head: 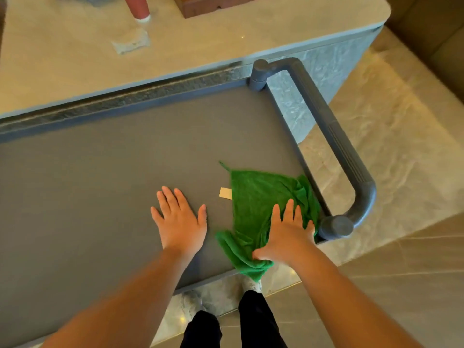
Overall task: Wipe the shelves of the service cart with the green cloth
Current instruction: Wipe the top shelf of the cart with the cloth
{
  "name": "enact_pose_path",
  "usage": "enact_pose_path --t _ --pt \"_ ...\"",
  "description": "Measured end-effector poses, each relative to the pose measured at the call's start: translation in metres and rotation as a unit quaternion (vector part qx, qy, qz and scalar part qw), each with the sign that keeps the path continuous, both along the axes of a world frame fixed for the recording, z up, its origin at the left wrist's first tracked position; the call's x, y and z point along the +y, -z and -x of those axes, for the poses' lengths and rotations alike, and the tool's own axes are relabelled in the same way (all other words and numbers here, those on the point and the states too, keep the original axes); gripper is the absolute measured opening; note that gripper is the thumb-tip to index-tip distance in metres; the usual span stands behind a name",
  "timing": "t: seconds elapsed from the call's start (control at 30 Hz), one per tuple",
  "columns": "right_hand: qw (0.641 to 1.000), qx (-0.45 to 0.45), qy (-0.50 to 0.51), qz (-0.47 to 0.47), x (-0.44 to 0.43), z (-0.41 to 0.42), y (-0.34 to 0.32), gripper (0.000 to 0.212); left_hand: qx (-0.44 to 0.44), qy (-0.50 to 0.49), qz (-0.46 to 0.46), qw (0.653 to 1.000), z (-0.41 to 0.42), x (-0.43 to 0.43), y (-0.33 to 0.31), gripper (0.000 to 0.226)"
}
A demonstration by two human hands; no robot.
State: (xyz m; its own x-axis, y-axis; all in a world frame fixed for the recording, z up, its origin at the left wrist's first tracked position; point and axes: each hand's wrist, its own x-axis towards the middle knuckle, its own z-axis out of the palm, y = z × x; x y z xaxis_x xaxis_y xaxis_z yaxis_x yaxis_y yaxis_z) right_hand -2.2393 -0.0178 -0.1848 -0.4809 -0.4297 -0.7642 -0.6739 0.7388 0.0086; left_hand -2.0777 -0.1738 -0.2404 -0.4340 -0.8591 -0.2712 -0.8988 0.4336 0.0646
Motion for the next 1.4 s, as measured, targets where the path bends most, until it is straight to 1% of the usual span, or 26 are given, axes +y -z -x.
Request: enact_pose_path --t 0.03,0.1,0.2,0.27,0.37,0.47,0.63,0.77,0.93,1.03,1.23,1.33,1.4 --pt "1.000 0.009 0.001 -0.004 0.003 -0.002 -0.001 0.137 0.003 0.027 0.004 1.000 0.006 0.004 -0.002 0.089" --pt "0.999 0.034 -0.003 0.006 0.001 -0.007 -0.001 0.137 0.004 0.082 -0.007 0.997 0.026 0.019 -0.005 0.099" --pt "0.996 0.055 0.029 0.063 0.000 -0.013 0.011 0.139 0.001 0.116 -0.036 0.993 0.048 0.041 -0.002 0.112" --pt "0.991 0.054 0.056 0.112 0.006 -0.012 0.021 0.139 0.002 0.119 -0.035 0.992 0.049 0.044 0.001 0.114" --pt "0.983 0.074 0.061 0.159 0.011 -0.008 0.028 0.127 0.043 0.113 -0.048 0.992 0.044 0.041 0.003 0.110" --pt "0.977 0.110 0.068 0.169 -0.005 0.008 0.031 0.115 0.056 0.115 -0.058 0.990 0.045 0.042 0.001 0.108" --pt "0.967 0.139 0.095 0.193 -0.064 0.053 0.037 0.105 0.033 0.118 -0.075 0.990 0.049 0.044 -0.007 0.116" --pt "0.958 0.157 0.068 0.230 -0.131 0.094 0.042 0.103 0.036 0.118 -0.089 0.988 0.053 0.045 -0.007 0.121" --pt "0.953 0.164 -0.001 0.254 -0.205 0.148 0.044 0.100 0.042 0.125 -0.084 0.988 0.054 0.045 0.001 0.117" --pt "0.953 0.148 -0.028 0.261 -0.236 0.170 0.044 0.100 0.045 0.126 -0.083 0.988 0.054 0.044 0.002 0.116" --pt "0.951 0.149 -0.031 0.269 -0.248 0.175 0.045 0.097 0.048 0.125 -0.069 0.989 0.055 0.042 0.005 0.114" --pt "0.950 0.159 -0.050 0.264 -0.233 0.167 0.047 0.098 0.054 0.124 -0.065 0.989 0.055 0.044 0.008 0.112" --pt "0.953 0.157 -0.056 0.252 -0.215 0.155 0.048 0.099 0.051 0.116 -0.083 0.988 0.055 0.043 0.005 0.112"
